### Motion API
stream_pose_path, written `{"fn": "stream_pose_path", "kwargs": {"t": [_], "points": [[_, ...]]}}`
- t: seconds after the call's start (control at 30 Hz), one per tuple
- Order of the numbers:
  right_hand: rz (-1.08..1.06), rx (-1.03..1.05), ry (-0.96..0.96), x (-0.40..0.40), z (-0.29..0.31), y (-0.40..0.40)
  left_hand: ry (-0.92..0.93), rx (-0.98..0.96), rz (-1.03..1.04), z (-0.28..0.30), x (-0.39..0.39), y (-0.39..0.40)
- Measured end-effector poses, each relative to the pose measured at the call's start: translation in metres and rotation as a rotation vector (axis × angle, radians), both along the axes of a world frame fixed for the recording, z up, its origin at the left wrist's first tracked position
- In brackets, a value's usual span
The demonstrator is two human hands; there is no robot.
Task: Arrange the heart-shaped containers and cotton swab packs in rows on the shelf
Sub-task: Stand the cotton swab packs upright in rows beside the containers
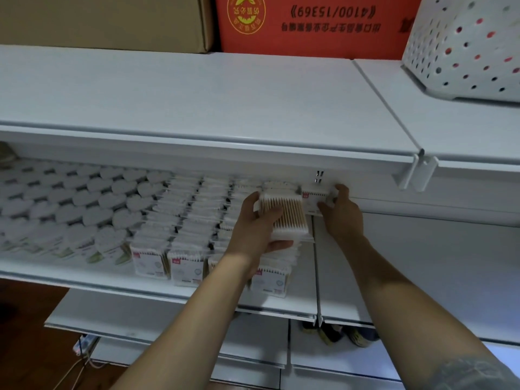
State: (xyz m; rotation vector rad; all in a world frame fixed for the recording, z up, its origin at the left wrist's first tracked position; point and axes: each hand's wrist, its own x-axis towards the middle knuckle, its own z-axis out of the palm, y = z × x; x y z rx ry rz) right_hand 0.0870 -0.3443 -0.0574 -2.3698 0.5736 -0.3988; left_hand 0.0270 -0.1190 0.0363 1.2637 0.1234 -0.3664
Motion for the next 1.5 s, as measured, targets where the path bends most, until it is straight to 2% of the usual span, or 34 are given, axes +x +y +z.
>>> {"fn": "stream_pose_path", "kwargs": {"t": [0.1,0.13,0.23,0.27,0.33,0.37,0.53,0.63,0.7,0.8,0.93,1.07,1.1,1.2,1.23,1.33,1.43,1.5], "points": [[-0.046,0.058,-0.015,-0.025,0.017,0.000,-0.023,-0.004,0.014,0.000,-0.003,-0.008],[-0.037,0.150,-0.033,-0.038,0.026,0.003,-0.042,0.004,0.020,0.001,-0.005,-0.012],[0.123,0.718,-0.021,-0.083,0.060,0.017,-0.118,0.083,0.033,0.001,-0.004,-0.026],[0.222,0.759,0.030,-0.096,0.068,0.020,-0.143,0.114,0.031,0.001,-0.006,-0.031],[0.367,0.587,0.086,-0.113,0.080,0.024,-0.167,0.146,0.019,0.001,-0.008,-0.043],[0.374,0.506,0.059,-0.117,0.083,0.023,-0.166,0.153,0.011,0.001,-0.011,-0.048],[0.152,0.495,-0.333,-0.130,0.086,0.017,-0.114,0.109,-0.039,0.002,-0.028,-0.066],[0.178,0.570,-0.477,-0.138,0.076,0.016,0.036,-0.031,-0.068,0.005,-0.030,-0.067],[0.221,0.623,-0.501,-0.143,0.070,0.015,0.097,-0.030,-0.094,0.007,-0.027,-0.064],[0.277,0.497,-0.583,-0.149,0.064,0.014,0.093,0.073,-0.093,0.006,-0.021,-0.055],[0.372,0.301,-0.689,-0.148,0.055,0.013,0.107,0.053,-0.208,0.008,-0.025,-0.047],[0.322,0.252,-0.637,-0.147,0.046,0.012,-0.045,0.050,-0.278,0.011,-0.024,-0.044],[0.297,0.324,-0.602,-0.148,0.047,0.015,-0.076,0.046,-0.270,0.011,-0.023,-0.043],[0.195,0.738,-0.447,-0.148,0.061,0.024,-0.158,0.050,-0.205,0.011,-0.021,-0.044],[0.180,0.767,-0.392,-0.145,0.066,0.025,-0.182,0.061,-0.192,0.011,-0.021,-0.044],[0.178,0.661,-0.307,-0.136,0.071,0.022,-0.209,0.106,-0.138,0.009,-0.020,-0.048],[0.082,0.577,-0.315,-0.120,0.063,0.007,-0.155,0.198,0.054,0.004,-0.011,-0.042],[0.068,0.395,-0.264,-0.107,0.050,-0.005,-0.100,0.185,0.119,0.003,-0.005,-0.034]]}}
